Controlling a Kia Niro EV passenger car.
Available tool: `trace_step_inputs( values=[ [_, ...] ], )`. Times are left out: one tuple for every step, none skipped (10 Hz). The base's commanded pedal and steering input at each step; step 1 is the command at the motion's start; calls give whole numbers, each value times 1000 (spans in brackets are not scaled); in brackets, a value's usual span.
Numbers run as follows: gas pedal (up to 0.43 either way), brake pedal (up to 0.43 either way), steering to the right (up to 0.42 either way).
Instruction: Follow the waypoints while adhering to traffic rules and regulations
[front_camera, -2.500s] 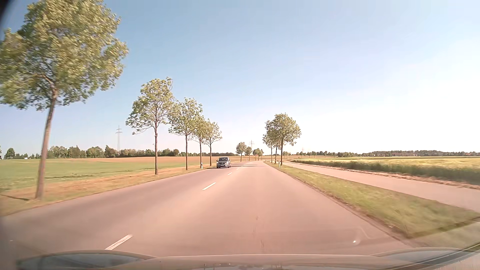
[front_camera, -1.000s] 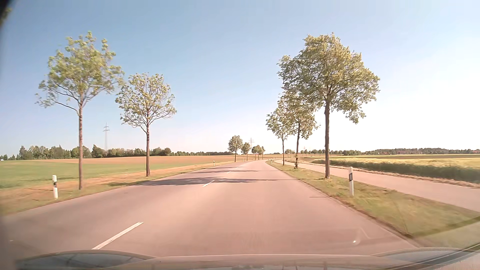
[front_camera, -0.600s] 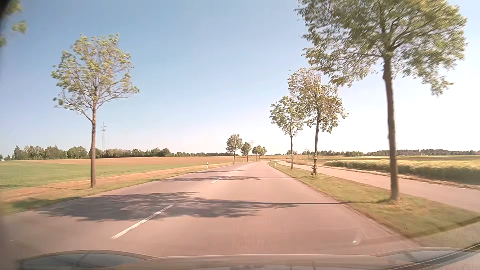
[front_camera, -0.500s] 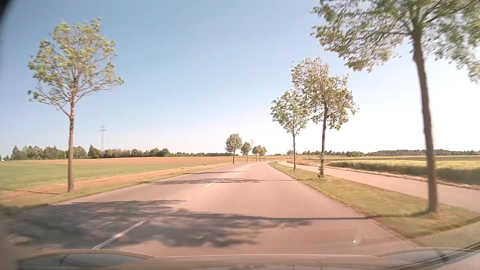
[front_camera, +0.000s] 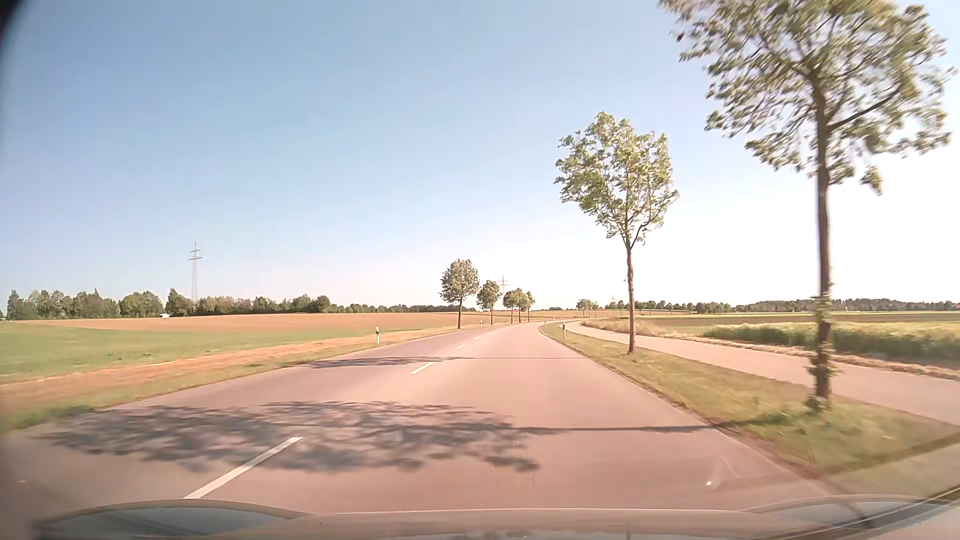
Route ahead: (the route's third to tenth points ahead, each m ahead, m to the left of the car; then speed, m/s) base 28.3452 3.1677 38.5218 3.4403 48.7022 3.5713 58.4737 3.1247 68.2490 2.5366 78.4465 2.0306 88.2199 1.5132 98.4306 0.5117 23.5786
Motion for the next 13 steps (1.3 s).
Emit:
trace_step_inputs(
  values=[
    [260, 12, 2],
    [260, 12, 2],
    [260, 12, 2],
    [260, 12, 3],
    [260, 12, 2],
    [268, 12, 3],
    [287, 12, 2],
    [287, 12, 3],
    [287, 12, 3],
    [287, 12, 3],
    [287, 12, 4],
    [287, 12, 4],
    [287, 12, 4]
  ],
)
